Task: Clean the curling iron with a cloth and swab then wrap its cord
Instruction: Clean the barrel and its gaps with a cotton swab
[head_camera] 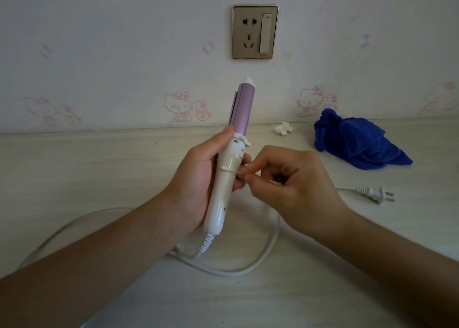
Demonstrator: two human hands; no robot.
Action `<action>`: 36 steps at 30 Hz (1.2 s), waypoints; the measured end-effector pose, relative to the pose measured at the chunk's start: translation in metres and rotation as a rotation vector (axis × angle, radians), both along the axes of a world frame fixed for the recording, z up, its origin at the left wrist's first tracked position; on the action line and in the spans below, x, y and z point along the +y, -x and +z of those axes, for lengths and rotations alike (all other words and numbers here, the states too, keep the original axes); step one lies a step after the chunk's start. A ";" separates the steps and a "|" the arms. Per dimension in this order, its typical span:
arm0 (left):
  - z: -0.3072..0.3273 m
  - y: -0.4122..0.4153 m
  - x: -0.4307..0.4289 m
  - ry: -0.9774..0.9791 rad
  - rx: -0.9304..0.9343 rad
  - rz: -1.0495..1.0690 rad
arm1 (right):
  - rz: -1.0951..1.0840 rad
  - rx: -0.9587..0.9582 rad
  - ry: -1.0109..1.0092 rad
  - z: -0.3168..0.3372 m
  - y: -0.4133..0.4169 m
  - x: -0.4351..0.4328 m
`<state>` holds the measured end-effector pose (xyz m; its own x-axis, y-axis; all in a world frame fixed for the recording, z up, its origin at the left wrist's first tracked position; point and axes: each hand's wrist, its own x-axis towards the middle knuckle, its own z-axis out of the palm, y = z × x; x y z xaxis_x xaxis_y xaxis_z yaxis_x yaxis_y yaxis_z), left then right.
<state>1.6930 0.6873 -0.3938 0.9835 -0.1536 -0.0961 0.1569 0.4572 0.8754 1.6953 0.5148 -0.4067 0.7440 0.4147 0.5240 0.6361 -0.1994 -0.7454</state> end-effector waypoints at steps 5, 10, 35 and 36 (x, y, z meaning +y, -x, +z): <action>-0.001 -0.001 0.001 -0.032 0.010 0.007 | 0.069 -0.042 0.046 0.000 0.006 0.004; 0.002 -0.002 0.004 -0.033 0.069 -0.004 | 0.171 0.003 0.149 -0.001 0.013 0.006; -0.003 0.008 -0.005 0.057 0.067 -0.143 | -0.163 -0.065 -0.055 0.004 -0.005 -0.004; -0.003 0.008 -0.004 0.062 0.074 -0.159 | -0.180 -0.061 -0.060 0.004 -0.006 -0.004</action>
<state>1.6851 0.6831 -0.3963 0.9367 -0.3148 -0.1532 0.2950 0.4742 0.8295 1.7014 0.5106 -0.4022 0.7692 0.2449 0.5902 0.6388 -0.2704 -0.7203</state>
